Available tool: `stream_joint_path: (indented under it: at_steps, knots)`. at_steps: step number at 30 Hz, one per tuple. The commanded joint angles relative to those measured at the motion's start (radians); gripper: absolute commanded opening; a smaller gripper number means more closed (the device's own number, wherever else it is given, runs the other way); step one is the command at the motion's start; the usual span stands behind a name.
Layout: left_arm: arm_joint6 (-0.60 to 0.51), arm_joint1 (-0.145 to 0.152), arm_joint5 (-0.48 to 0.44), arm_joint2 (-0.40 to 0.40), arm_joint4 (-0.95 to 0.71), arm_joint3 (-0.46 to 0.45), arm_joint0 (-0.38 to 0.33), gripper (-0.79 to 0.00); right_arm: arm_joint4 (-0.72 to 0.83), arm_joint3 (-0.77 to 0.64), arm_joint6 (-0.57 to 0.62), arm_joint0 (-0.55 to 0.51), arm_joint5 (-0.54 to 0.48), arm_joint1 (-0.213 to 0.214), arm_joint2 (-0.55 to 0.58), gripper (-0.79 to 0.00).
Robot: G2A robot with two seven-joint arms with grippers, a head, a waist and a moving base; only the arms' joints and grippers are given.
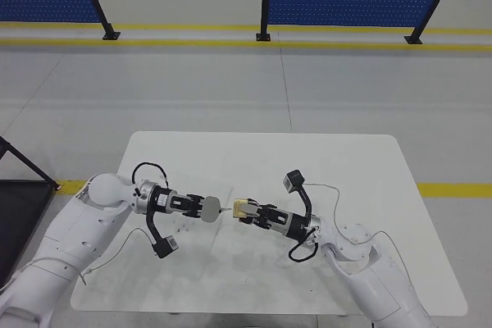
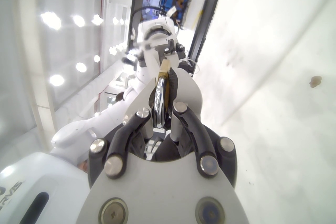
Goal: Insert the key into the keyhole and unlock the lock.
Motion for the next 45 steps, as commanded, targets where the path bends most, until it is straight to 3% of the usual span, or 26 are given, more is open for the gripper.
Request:
stream_joint_path:
  at_steps: [1,23,45]
  knots:
    - [0.003,-0.002,-0.003,0.005,-0.006,0.006,-0.006,-0.785,0.000,0.000,0.000,0.000,0.000,0.000,0.000,-0.785]
    - [-0.001,-0.013,0.001,0.048,-0.009,0.041,-0.034,-0.785,0.000,0.000,0.000,0.000,0.000,0.000,0.000,-0.785]
    - [-0.010,-0.008,0.010,0.041,-0.006,0.027,-0.022,-0.785,0.000,0.000,0.000,0.000,0.000,0.000,0.000,-0.785]
